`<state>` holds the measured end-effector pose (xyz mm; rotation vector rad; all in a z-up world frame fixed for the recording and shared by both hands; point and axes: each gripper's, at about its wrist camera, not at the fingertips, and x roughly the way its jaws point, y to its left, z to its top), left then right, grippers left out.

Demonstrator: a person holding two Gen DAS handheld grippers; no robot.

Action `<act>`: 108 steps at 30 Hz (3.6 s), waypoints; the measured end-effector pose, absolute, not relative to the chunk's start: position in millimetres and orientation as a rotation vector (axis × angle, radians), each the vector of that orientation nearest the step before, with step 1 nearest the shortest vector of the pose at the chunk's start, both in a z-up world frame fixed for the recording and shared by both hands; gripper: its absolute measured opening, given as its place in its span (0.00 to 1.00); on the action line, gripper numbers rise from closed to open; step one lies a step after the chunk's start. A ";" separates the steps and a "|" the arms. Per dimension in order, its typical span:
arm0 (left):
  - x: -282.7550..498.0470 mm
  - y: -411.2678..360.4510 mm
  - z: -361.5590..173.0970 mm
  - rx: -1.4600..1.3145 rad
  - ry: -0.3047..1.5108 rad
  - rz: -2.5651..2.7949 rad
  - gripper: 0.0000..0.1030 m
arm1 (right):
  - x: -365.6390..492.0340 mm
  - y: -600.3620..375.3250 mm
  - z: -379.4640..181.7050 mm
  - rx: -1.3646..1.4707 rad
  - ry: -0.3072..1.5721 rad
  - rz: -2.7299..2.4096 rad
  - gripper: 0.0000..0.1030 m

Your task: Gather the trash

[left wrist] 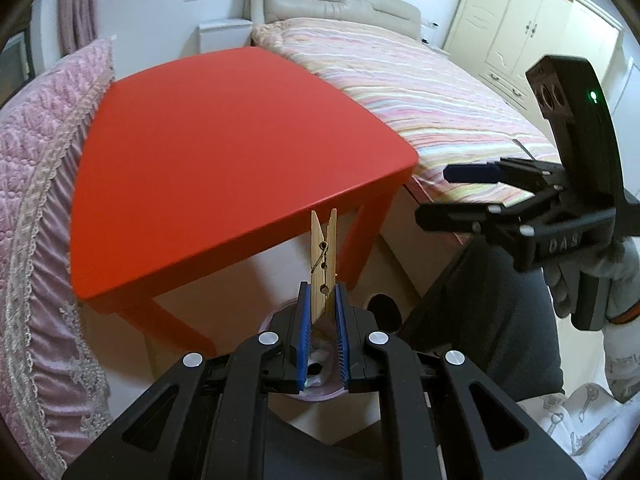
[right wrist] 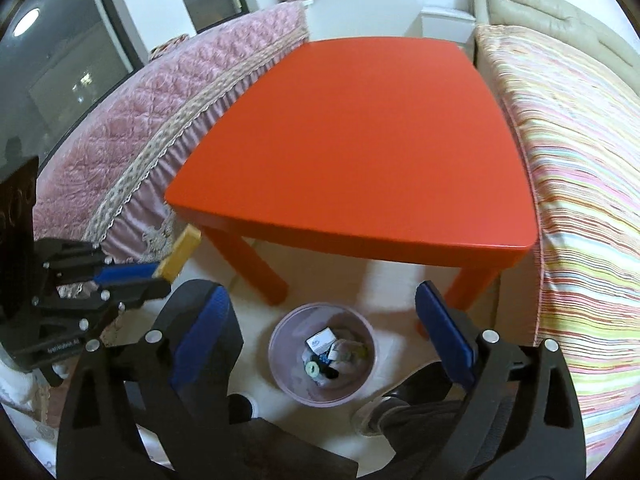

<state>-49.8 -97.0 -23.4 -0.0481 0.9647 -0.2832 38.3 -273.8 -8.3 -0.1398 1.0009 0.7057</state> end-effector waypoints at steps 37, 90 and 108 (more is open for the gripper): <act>-10.1 -33.9 21.3 -0.103 0.810 -0.057 0.93 | 69.8 -237.2 51.2 -0.164 0.819 0.698 0.97; 16.6 -23.9 48.8 -0.155 0.759 -0.085 0.94 | 97.7 -229.3 65.9 -0.151 0.795 0.690 0.97; 17.4 -22.9 46.2 -0.147 0.763 -0.092 0.94 | 98.2 -231.4 65.3 -0.153 0.797 0.687 0.97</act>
